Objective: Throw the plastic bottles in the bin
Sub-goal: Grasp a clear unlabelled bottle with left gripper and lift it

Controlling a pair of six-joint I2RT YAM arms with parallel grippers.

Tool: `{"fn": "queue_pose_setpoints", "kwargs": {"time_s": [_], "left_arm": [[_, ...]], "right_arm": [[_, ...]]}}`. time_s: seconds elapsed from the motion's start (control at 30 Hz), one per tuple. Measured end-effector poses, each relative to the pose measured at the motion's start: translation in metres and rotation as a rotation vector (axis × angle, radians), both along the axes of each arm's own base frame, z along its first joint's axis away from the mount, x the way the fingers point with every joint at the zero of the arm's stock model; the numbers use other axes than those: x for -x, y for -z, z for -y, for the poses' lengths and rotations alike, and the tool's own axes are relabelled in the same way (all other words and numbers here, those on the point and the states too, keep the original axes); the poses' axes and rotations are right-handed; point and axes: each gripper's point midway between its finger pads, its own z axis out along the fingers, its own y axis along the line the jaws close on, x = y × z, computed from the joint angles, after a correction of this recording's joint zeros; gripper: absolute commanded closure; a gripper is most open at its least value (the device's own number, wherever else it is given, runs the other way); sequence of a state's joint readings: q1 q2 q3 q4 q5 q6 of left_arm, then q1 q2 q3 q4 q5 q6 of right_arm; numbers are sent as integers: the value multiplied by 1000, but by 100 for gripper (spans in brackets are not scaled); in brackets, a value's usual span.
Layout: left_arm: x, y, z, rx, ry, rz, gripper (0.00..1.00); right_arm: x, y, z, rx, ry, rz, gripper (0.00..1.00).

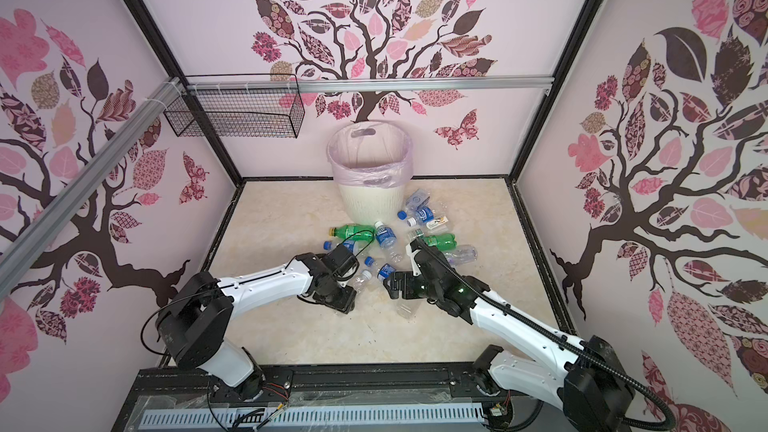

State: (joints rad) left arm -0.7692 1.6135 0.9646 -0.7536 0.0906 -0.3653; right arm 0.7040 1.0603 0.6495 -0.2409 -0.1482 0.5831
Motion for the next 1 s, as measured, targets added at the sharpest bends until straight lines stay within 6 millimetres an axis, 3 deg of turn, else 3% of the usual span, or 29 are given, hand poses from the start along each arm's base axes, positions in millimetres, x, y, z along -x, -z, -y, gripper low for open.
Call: {"fn": "queue_pose_setpoints", "kwargs": {"time_s": [0.73,1.0], "left_arm": [[9,-3,6,-4,55,10,60],[10,-9,6,5,54,19,65]], "right_arm": [[-3,-1,1,0,26,-9,1],[-16,-20,-9,-18,29,19,0]]}}
